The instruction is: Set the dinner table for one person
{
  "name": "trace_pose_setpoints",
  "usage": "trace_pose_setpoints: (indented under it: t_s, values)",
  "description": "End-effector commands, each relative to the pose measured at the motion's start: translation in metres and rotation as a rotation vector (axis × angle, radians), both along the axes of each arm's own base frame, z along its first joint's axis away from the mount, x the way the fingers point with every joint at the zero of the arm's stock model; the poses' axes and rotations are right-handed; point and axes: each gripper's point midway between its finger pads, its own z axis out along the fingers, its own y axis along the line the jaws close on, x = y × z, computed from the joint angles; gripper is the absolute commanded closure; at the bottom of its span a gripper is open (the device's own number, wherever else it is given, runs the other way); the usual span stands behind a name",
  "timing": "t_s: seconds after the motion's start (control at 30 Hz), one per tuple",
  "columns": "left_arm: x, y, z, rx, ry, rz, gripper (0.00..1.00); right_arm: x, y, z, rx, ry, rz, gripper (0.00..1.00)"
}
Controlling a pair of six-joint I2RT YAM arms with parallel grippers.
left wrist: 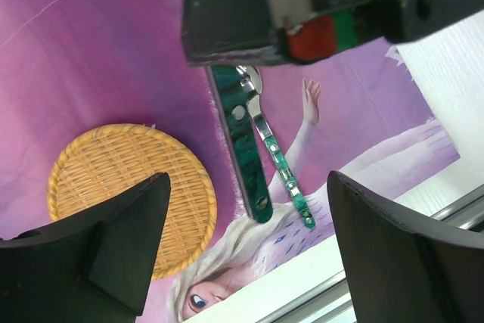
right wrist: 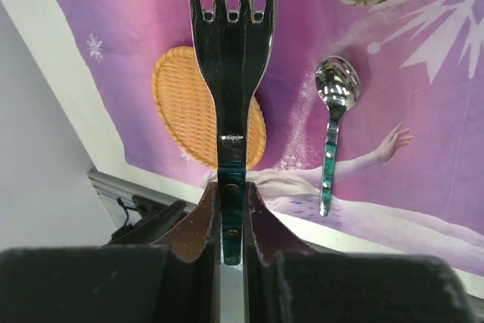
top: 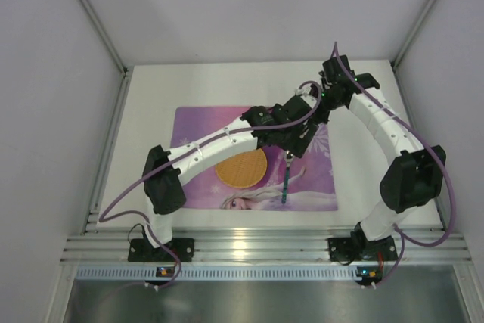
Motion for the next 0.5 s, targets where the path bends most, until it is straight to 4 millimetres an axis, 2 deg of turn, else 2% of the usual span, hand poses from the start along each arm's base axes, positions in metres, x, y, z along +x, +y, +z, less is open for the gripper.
trace_pose_setpoints:
  t_s: [0.0, 0.13, 0.23, 0.27, 0.37, 0.47]
  values:
    - [0.007, -0.011, 0.008, -0.009, -0.064, -0.012, 0.11, -0.006, 0.016, 0.016, 0.075, -0.005, 0.040, 1.00]
    - [0.015, -0.004, -0.003, 0.088, -0.134, 0.028, 0.16, -0.013, 0.021, 0.023, 0.117, 0.006, 0.061, 1.00]
    - [0.019, -0.001, -0.007, 0.180, -0.201, 0.029, 0.24, -0.019, 0.023, 0.025, 0.142, 0.017, 0.076, 1.00]
    - [0.023, 0.003, -0.006, 0.214, -0.239, 0.045, 0.31, -0.021, 0.025, 0.023, 0.145, 0.026, 0.082, 1.00]
    - [0.027, 0.002, -0.005, 0.298, -0.315, 0.037, 0.34, -0.030, 0.030, 0.018, 0.152, 0.056, 0.107, 1.00]
    - [0.020, -0.007, -0.006, 0.358, -0.377, -0.004, 0.42, -0.036, 0.035, 0.013, 0.152, 0.075, 0.124, 1.00]
